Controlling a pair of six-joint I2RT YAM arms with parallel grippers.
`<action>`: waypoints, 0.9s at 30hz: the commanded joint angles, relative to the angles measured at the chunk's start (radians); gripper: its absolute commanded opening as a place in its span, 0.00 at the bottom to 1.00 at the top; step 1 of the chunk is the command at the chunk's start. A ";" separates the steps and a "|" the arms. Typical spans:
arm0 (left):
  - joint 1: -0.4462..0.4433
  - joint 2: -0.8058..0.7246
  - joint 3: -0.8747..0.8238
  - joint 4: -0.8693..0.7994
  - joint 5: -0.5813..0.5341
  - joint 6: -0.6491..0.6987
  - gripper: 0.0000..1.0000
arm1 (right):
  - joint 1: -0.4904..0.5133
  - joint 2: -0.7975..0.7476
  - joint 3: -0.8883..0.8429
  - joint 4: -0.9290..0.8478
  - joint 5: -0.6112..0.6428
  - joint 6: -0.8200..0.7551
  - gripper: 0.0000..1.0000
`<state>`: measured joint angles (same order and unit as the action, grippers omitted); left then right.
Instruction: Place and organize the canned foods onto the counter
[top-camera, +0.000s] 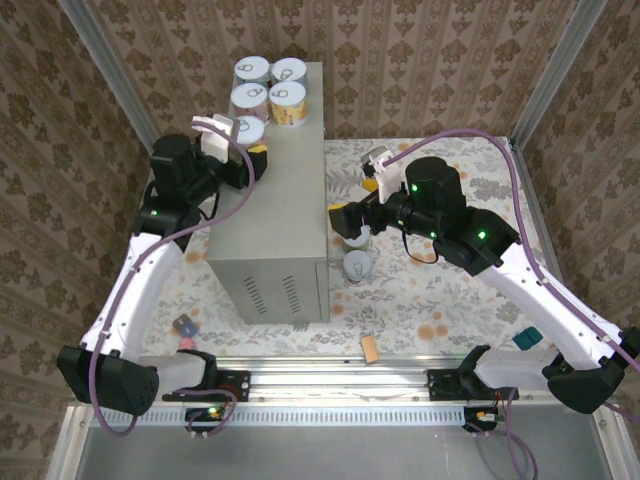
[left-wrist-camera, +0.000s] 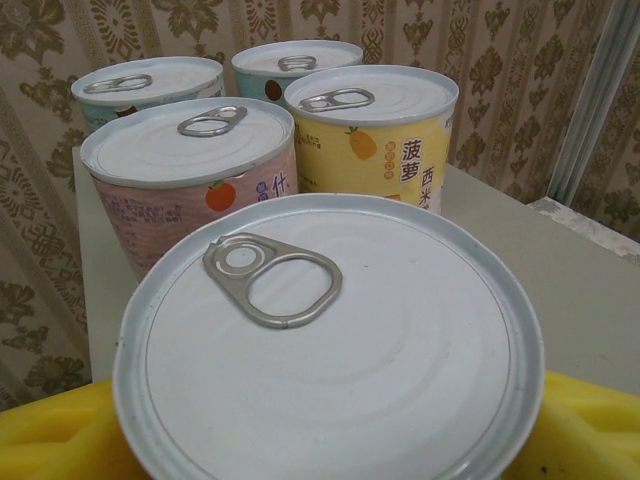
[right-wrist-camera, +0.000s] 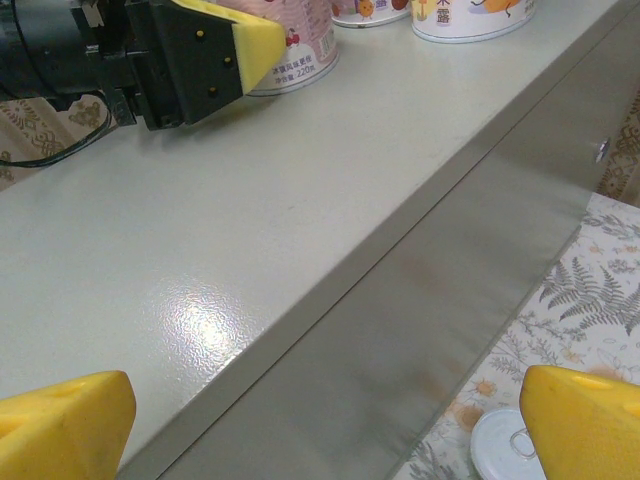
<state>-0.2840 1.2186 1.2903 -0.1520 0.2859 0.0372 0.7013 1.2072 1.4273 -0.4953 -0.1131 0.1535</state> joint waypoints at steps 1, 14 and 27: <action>0.012 0.018 0.027 -0.021 0.021 -0.017 0.78 | 0.006 -0.012 0.014 0.029 0.004 -0.001 1.00; 0.012 -0.016 0.047 -0.056 0.027 -0.035 0.96 | 0.006 0.002 0.044 0.017 0.019 -0.003 1.00; 0.026 -0.221 0.066 -0.278 -0.125 -0.053 1.00 | 0.005 0.148 0.221 -0.037 0.099 0.030 1.00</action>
<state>-0.2756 1.0252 1.3266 -0.3504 0.2413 0.0071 0.7013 1.3201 1.5921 -0.5072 -0.0662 0.1619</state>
